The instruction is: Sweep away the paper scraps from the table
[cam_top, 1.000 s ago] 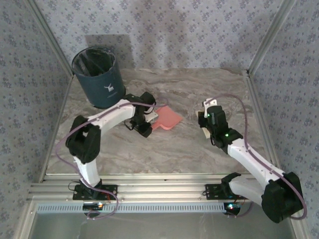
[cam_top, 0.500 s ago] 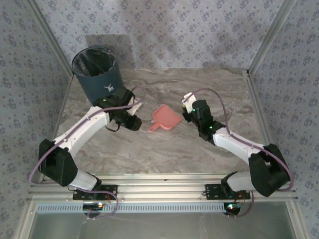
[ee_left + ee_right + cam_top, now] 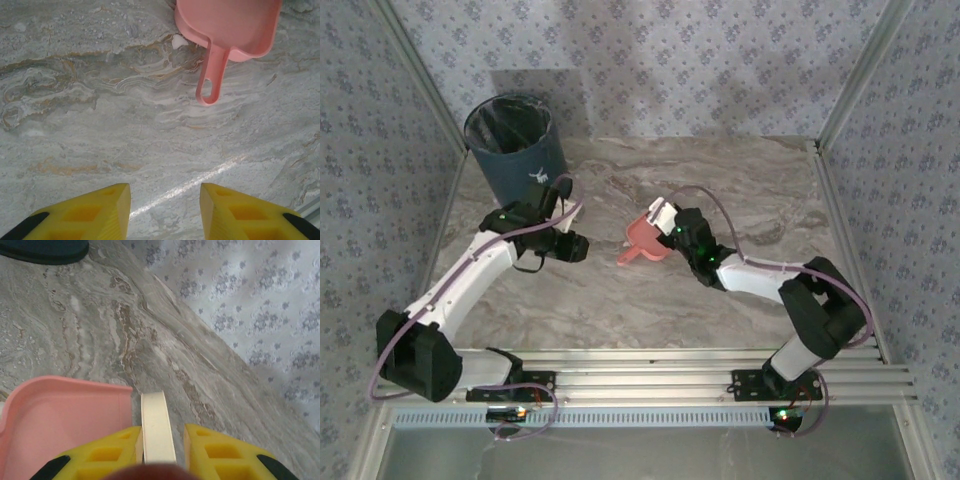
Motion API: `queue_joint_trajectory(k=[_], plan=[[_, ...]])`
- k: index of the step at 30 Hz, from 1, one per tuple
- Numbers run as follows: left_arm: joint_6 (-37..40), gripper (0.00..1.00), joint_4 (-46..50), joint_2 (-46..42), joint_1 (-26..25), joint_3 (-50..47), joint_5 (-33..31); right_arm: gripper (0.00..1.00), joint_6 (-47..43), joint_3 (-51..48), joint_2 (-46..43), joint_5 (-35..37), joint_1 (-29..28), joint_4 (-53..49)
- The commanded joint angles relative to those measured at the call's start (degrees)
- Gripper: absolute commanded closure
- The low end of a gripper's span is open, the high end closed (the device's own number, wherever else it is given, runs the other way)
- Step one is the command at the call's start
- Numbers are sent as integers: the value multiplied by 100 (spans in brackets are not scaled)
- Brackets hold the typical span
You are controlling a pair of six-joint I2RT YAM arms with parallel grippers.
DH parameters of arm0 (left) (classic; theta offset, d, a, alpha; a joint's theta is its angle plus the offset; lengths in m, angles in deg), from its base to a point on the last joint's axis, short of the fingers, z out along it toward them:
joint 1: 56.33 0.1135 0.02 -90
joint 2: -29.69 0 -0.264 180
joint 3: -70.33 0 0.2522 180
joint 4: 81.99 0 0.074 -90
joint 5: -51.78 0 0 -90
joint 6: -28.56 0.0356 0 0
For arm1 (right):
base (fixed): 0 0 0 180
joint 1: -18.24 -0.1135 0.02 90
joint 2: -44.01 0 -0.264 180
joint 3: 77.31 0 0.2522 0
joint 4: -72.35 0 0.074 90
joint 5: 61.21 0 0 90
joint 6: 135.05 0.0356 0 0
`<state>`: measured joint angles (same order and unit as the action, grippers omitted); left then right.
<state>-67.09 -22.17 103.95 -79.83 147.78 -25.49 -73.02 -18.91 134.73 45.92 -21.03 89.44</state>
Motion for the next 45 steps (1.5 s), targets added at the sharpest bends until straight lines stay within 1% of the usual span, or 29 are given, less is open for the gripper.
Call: queue_joint_trajectory(k=[1, 6, 9, 14, 23, 33, 36, 45], plan=[[-22, 58, -227, -201, 40, -42, 168, 100, -484, 203, 217, 371, -169, 680], [10, 58, -185, -175, 57, -35, 142, 100, -633, 100, 389, 502, -384, 911], [30, 58, -187, -173, 83, -49, 127, 96, -653, -18, 456, 559, -518, 1075], [35, 58, -163, -132, 101, -49, 146, 92, -672, -106, 609, 737, -736, 1180], [43, 58, -134, -131, 110, -57, 125, 83, -835, -147, 956, 1018, -947, 1421], [60, 58, -110, -113, 110, -52, 115, 65, -830, -253, 1063, 1099, -1059, 1432], [67, 57, -106, -114, 113, -49, 116, 63, -818, -263, 1120, 1131, -1091, 1441], [88, 57, -79, -100, 116, -49, 80, 51, -754, -324, 1242, 1232, -1203, 1485]])
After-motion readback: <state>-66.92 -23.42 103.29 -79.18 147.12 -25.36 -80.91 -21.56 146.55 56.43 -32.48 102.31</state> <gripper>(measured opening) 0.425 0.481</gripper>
